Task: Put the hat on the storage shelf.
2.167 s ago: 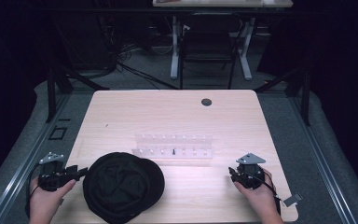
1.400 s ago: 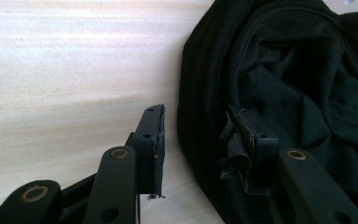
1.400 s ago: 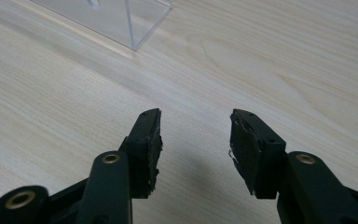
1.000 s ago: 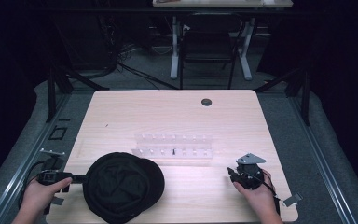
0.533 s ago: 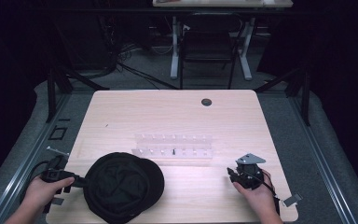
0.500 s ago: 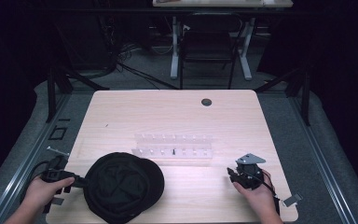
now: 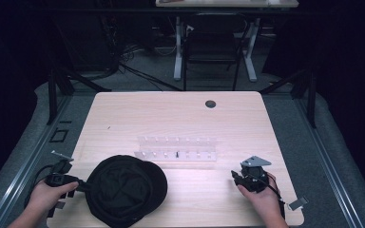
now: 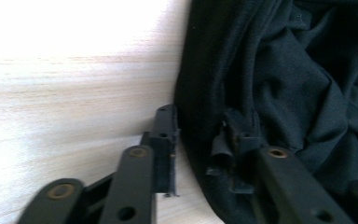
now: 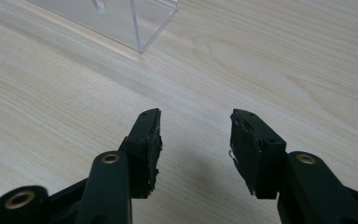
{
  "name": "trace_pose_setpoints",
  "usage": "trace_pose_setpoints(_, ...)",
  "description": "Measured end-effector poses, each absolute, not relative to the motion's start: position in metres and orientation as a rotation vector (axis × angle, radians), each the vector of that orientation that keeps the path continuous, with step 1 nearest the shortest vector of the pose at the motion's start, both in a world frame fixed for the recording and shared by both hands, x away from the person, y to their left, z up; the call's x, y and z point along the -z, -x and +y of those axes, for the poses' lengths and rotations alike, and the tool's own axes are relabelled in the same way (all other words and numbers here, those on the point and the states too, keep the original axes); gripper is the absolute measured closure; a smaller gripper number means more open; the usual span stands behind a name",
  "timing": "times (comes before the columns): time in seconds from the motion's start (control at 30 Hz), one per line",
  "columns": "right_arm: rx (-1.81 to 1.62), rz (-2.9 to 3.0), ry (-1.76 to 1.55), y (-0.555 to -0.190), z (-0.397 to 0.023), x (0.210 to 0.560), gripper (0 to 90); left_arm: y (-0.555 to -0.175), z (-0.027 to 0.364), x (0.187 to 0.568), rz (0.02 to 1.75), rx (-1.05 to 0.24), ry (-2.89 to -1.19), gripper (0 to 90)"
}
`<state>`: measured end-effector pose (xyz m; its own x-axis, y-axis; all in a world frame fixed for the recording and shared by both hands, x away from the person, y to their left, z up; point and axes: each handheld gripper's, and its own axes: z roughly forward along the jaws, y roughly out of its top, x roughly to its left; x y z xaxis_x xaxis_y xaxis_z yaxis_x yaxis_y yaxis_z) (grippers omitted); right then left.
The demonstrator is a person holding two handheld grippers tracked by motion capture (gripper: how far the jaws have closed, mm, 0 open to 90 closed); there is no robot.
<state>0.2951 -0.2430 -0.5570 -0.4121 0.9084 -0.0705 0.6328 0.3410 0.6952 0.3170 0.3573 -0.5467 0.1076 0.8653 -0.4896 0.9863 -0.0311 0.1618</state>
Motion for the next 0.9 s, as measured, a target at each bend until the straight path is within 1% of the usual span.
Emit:
trace_pose_setpoints(0.07,-0.819,2.162,-1.349,-0.295,-0.243,0.557,52.4,-0.317,0.356,0.546,1.800,0.355,-1.937,71.7)
trace_pose_setpoints(0.2,-0.821,2.163,-1.360,-0.295,-0.244,0.557,52.4,-0.317,0.354,0.544,1.803,0.358,-1.931,78.9)
trace_pose_setpoints(0.33,-0.838,2.158,-1.365,-0.295,-0.244,0.557,52.4,-0.318,0.353,0.540,1.801,0.365,-1.934,82.4)
trace_pose_setpoints(0.53,-0.844,2.149,-1.368,-0.295,-0.244,0.558,52.4,-0.316,0.352,0.530,1.776,0.368,-1.940,84.7)
trace_pose_setpoints(0.9,-0.838,2.154,-1.370,-0.295,-0.245,0.557,52.4,-0.313,0.351,0.500,1.724,0.402,-1.868,84.7)
